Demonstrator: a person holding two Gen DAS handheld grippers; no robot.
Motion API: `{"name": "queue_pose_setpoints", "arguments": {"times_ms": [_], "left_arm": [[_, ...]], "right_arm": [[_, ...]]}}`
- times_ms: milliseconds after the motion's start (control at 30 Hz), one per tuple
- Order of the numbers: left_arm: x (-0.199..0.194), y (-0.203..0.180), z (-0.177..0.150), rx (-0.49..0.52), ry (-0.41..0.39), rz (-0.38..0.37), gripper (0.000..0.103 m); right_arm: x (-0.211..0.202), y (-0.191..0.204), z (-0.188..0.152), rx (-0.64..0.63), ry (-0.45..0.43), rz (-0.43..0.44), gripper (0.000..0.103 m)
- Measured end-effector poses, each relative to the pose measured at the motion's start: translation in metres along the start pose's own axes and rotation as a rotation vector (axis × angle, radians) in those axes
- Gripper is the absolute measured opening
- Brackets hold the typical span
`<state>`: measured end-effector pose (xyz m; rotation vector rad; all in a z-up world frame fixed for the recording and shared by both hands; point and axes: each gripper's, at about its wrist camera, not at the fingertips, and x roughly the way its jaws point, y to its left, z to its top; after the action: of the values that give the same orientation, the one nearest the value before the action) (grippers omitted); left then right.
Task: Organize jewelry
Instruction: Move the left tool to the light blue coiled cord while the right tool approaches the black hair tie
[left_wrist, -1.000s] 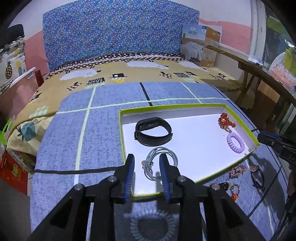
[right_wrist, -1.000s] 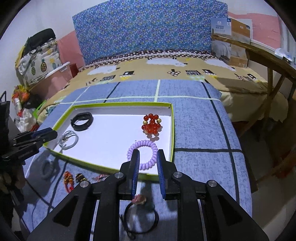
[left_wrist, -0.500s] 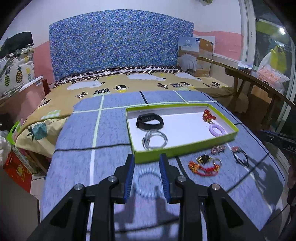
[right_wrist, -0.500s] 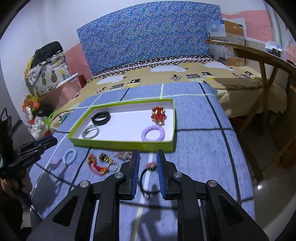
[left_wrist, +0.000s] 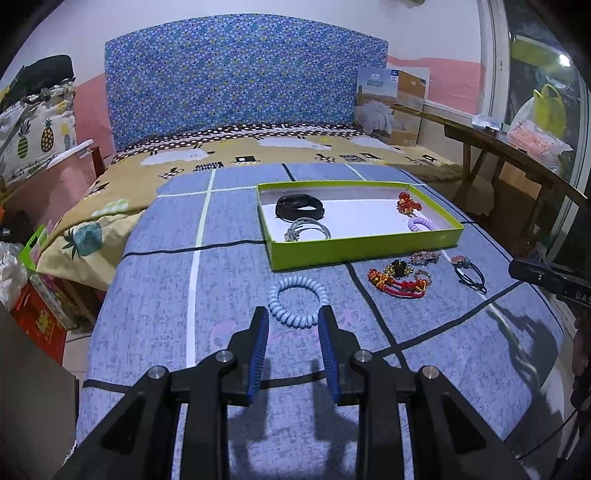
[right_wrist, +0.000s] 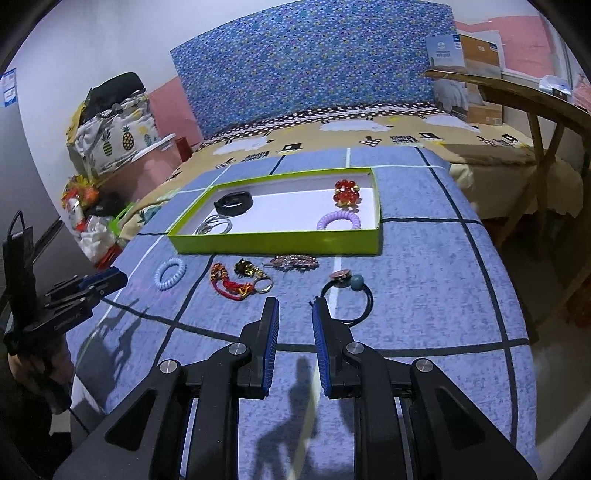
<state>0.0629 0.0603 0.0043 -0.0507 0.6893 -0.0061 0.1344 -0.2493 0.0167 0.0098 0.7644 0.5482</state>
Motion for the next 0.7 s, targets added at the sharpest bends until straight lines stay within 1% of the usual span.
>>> {"name": "queue_pose_setpoints", "arguments": {"times_ms": [600,633,667,700], "left_arm": [[0.023,0.003,-0.001,-0.005,0.061,0.025,0.029],[0.025,0.003,0.0,-0.003,0.064,0.027,0.029],[0.027,0.003,0.001,-0.001,0.068,0.03,0.029],[0.029,0.004,0.001,-0.001,0.07,0.032,0.029]], "right_arm": [[0.013,-0.008,-0.001,0.009,0.027,-0.051,0.019],[0.014,-0.009,0.0,0.007,0.029,-0.057,0.021],[0.016,-0.011,0.0,0.005,0.03,-0.066,0.025],[0.017,-0.012,0.001,0.003,0.03,-0.077,0.027]]}}
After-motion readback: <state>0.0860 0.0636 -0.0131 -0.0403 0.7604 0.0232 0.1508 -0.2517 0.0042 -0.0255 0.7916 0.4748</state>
